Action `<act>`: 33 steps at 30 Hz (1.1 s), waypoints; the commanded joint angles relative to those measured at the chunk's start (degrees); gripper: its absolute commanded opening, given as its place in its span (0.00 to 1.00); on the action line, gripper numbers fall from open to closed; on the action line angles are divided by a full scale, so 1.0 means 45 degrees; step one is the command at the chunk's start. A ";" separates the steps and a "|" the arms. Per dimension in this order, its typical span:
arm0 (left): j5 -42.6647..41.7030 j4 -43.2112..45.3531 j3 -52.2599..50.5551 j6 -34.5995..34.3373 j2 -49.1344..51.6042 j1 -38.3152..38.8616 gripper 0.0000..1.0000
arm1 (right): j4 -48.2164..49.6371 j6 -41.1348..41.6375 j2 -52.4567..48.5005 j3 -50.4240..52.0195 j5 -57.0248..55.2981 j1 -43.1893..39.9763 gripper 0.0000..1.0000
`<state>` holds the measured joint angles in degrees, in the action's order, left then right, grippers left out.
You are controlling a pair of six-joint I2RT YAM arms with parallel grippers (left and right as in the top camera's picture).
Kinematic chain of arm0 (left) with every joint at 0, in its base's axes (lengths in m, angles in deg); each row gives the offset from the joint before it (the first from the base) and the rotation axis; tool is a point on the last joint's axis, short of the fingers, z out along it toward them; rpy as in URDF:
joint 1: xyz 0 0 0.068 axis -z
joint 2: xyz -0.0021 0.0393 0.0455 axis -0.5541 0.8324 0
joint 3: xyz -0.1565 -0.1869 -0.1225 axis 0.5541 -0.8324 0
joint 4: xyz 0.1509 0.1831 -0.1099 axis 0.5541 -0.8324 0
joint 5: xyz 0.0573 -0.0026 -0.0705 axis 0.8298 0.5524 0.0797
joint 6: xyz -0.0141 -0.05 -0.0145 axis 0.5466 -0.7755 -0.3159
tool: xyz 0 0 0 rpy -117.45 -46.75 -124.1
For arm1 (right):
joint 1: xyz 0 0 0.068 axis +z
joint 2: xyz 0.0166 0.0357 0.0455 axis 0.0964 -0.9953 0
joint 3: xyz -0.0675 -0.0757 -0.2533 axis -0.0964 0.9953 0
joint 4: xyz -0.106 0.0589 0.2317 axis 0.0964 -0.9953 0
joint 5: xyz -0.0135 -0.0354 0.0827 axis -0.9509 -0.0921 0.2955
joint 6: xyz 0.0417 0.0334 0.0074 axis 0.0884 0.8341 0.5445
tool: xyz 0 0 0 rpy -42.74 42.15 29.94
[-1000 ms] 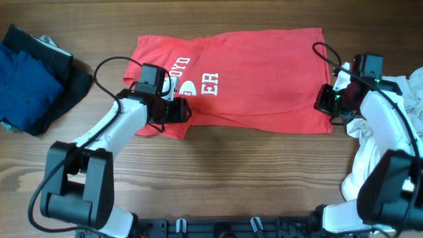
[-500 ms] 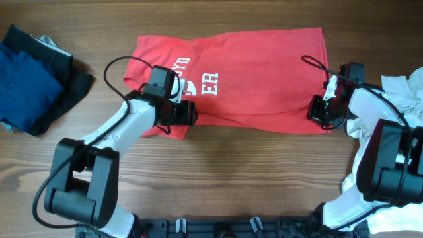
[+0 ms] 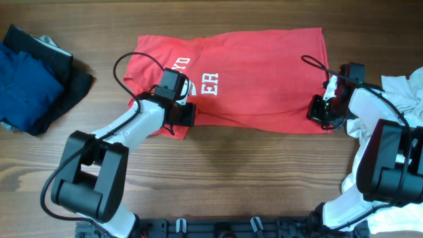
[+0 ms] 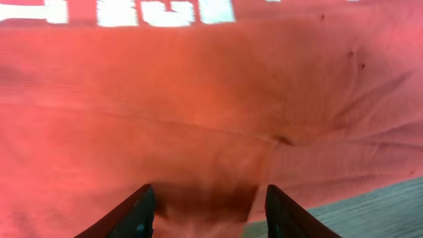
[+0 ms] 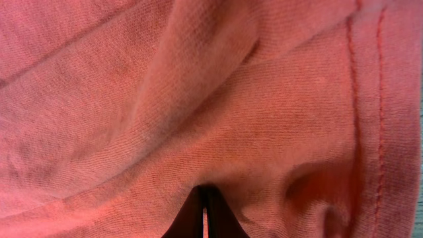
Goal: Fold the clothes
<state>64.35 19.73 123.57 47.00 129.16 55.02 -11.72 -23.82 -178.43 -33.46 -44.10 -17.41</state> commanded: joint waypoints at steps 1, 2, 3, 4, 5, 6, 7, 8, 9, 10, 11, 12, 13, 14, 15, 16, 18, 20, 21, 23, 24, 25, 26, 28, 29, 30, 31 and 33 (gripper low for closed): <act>0.0539 0.0005 -0.0010 0.0398 0.0330 0.0379 0.51 | 0.0063 -0.0136 -0.0806 0.0155 -0.0525 0.0053 0.04; 0.0617 0.0019 -0.0010 0.0393 0.0510 0.0427 0.49 | 0.0058 -0.0141 -0.0806 0.0155 -0.0525 0.0053 0.04; 0.0685 0.0015 -0.0010 0.0398 0.0636 0.0432 0.46 | 0.0049 -0.0146 -0.0806 0.0155 -0.0525 0.0053 0.04; 0.0826 0.0015 -0.0010 0.0393 0.0787 0.0432 0.41 | 0.0034 -0.0146 -0.0806 0.0155 -0.0525 0.0053 0.04; 0.0860 0.0019 -0.0010 0.0393 0.0894 0.0432 0.36 | 0.0034 -0.0136 -0.0806 0.0155 -0.0525 0.0053 0.04; 0.0865 0.0049 -0.0010 0.0393 0.0947 0.0432 0.29 | 0.0039 -0.0141 -0.0806 0.0155 -0.0525 0.0053 0.04; 0.0889 0.0068 -0.0010 0.0393 0.0947 0.0432 0.22 | 0.0034 -0.0146 -0.0806 0.0155 -0.0525 0.0053 0.04; 0.0976 0.0112 -0.0005 0.0393 0.0942 0.0432 0.13 | 0.0034 -0.0146 -0.0806 0.0155 -0.0525 0.0053 0.04; 0.1103 0.0141 0.0019 0.0389 0.0913 0.0432 0.04 | 0.0034 -0.0141 -0.0806 0.0155 -0.0525 0.0053 0.04; 0.1175 0.0136 0.0058 0.0389 0.0874 0.0432 0.04 | 0.0034 -0.0141 -0.0806 0.0155 -0.0525 0.0053 0.04; 0.1190 0.0141 0.0102 0.0393 0.0821 0.0432 0.04 | 0.0039 -0.0146 -0.0806 0.0155 -0.0529 0.0053 0.04; 0.1195 0.0131 0.0189 0.0393 0.0704 0.0432 0.04 | 0.0044 -0.0136 -0.0806 0.0155 -0.0529 0.0053 0.04; 0.1195 0.0112 0.0296 0.0393 0.0573 0.0432 0.04 | 0.0058 -0.0141 -0.0806 0.0155 -0.0529 0.0053 0.04; 0.1205 0.0087 0.0398 0.0393 0.0476 0.0427 0.04 | 0.0063 -0.0136 -0.0806 0.0155 -0.0529 0.0053 0.04; 0.1297 0.0049 0.0568 0.0393 0.0306 0.0432 0.04 | 0.0063 -0.0136 -0.0806 0.0155 -0.0534 0.0053 0.04; 0.1467 0.0034 0.0704 0.0393 0.0160 0.0432 0.04 | 0.0063 -0.0141 -0.0806 0.0155 -0.0534 0.0053 0.04; 0.2147 -0.0019 0.0928 0.0398 -0.0204 0.0418 0.04 | 0.0063 -0.0141 -0.0806 0.0155 -0.0534 0.0053 0.04; 0.2633 -0.0049 0.1044 0.0403 -0.0486 0.0418 0.04 | 0.0063 -0.0136 -0.0806 0.0155 -0.0529 0.0053 0.04; 0.2633 -0.0034 0.1073 0.0403 -0.0534 0.0418 0.04 | 0.0068 -0.0136 -0.0806 0.0155 -0.0529 0.0053 0.04; 0.2628 -0.0005 0.1093 0.0398 -0.0554 0.0418 0.05 | 0.0068 -0.0141 -0.0806 0.0155 -0.0534 0.0053 0.04; 0.2628 0.0000 0.1093 0.0398 -0.0554 0.0418 0.06 | 0.0068 -0.0146 -0.0806 0.0155 -0.0534 0.0053 0.04; 0.2628 0.0000 0.1093 0.0403 -0.0554 0.0418 0.08 | 0.0068 -0.0141 -0.0806 0.0155 -0.0534 0.0053 0.04; 0.2628 -0.0005 0.1093 0.0398 -0.0554 0.0418 0.11 | 0.0068 -0.0141 -0.0806 0.0155 -0.0534 0.0053 0.04; 0.2628 -0.0112 0.1093 0.0398 -0.0559 0.0418 0.12 | 0.0068 -0.0141 -0.0806 0.0155 -0.0534 0.0053 0.04; 0.2628 -0.0204 0.1093 0.0398 -0.0559 0.0418 0.12 | 0.0068 -0.0141 -0.0806 0.0155 -0.0534 0.0053 0.04; 0.2628 -0.0306 0.1093 0.0398 -0.0559 0.0418 0.11 | 0.0068 -0.0141 -0.0806 0.0155 -0.0534 0.0053 0.04; 0.2628 -0.0384 0.1093 0.0398 -0.0559 0.0418 0.11 | 0.0068 -0.0141 -0.0806 0.0155 -0.0534 0.0053 0.04; 0.2628 -0.0403 0.1093 0.0398 -0.0559 0.0418 0.06 | 0.0068 -0.0141 -0.0806 0.0155 -0.0534 0.0053 0.04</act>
<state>75.03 18.05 127.63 48.53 127.76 56.77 -11.76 -23.82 -178.47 -33.50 -44.12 -17.41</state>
